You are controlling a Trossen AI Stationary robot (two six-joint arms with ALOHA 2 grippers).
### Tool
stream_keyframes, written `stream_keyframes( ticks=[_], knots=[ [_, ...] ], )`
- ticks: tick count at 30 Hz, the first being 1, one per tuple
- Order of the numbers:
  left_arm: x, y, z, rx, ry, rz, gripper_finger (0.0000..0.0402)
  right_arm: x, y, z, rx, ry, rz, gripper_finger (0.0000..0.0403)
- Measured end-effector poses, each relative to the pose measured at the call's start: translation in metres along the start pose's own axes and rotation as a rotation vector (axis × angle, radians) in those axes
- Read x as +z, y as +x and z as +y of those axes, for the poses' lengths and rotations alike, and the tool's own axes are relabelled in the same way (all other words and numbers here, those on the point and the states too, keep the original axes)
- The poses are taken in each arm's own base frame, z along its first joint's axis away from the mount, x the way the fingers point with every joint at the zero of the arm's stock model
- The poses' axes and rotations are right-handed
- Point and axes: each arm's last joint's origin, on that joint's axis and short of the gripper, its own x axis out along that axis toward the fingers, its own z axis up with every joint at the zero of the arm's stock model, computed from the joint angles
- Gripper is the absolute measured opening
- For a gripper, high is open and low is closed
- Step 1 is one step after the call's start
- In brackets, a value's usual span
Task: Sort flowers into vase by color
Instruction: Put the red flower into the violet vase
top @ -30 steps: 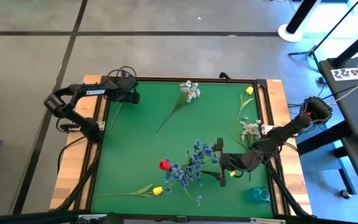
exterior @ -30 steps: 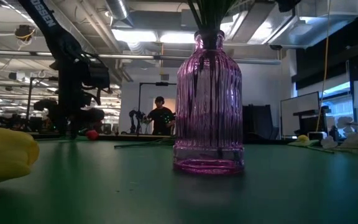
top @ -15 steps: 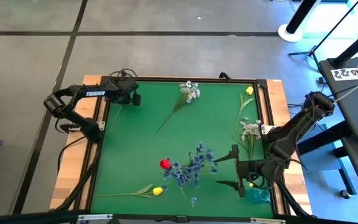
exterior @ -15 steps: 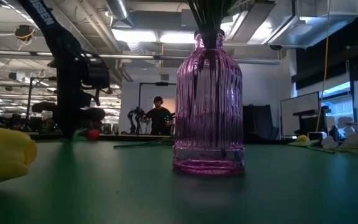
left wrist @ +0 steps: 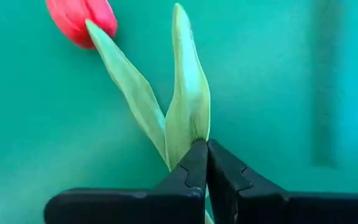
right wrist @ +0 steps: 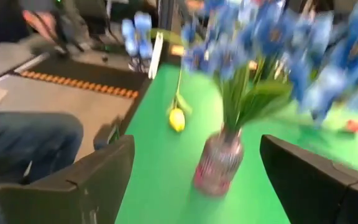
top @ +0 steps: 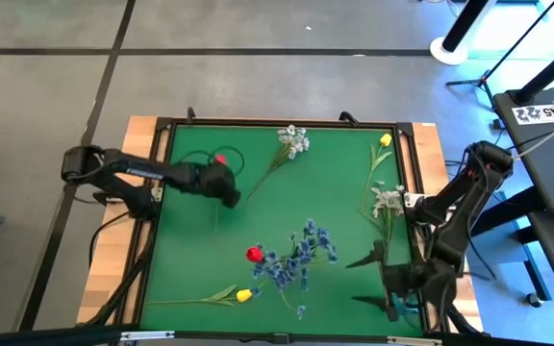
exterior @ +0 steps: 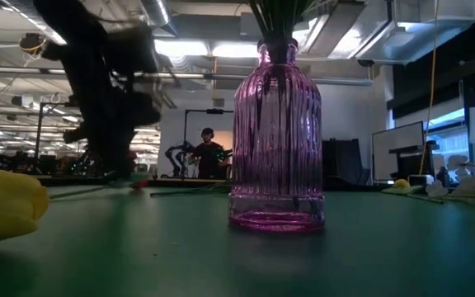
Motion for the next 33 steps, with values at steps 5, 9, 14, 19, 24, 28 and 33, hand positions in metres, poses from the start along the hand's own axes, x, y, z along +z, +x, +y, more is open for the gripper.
stream_keyframes(
  ticks=[5,9,14,19,24,28,33],
  knots=[
    [-0.027,-0.018,-0.045,-0.223,0.091,-0.141,0.0,-0.021,0.009,0.005,-0.007,0.062,0.117,0.0347],
    [-0.051,-0.023,-0.064,-0.285,0.196,-0.2,0.0,-0.029,0.014,0.008,-0.025,0.091,0.146,0.0347],
    [-0.074,-0.017,-0.077,-0.269,0.274,-0.252,0.0006,-0.033,0.017,0.011,-0.039,0.141,0.152,0.0347],
    [-0.085,0.0,-0.084,-0.255,0.31,-0.239,0.0046,-0.036,0.019,0.013,-0.027,0.151,0.163,0.0347],
    [-0.086,0.009,-0.091,-0.272,0.394,-0.276,0.0095,-0.036,0.02,0.014,-0.002,0.16,0.174,0.0347],
    [-0.083,0.01,-0.091,-0.263,0.463,-0.289,0.0122,-0.036,0.02,0.015,0.007,0.159,0.18,0.0347],
    [-0.072,0.016,-0.088,-0.245,0.51,-0.278,0.0142,-0.036,0.019,0.015,0.011,0.123,0.181,0.0347]
  ],
)
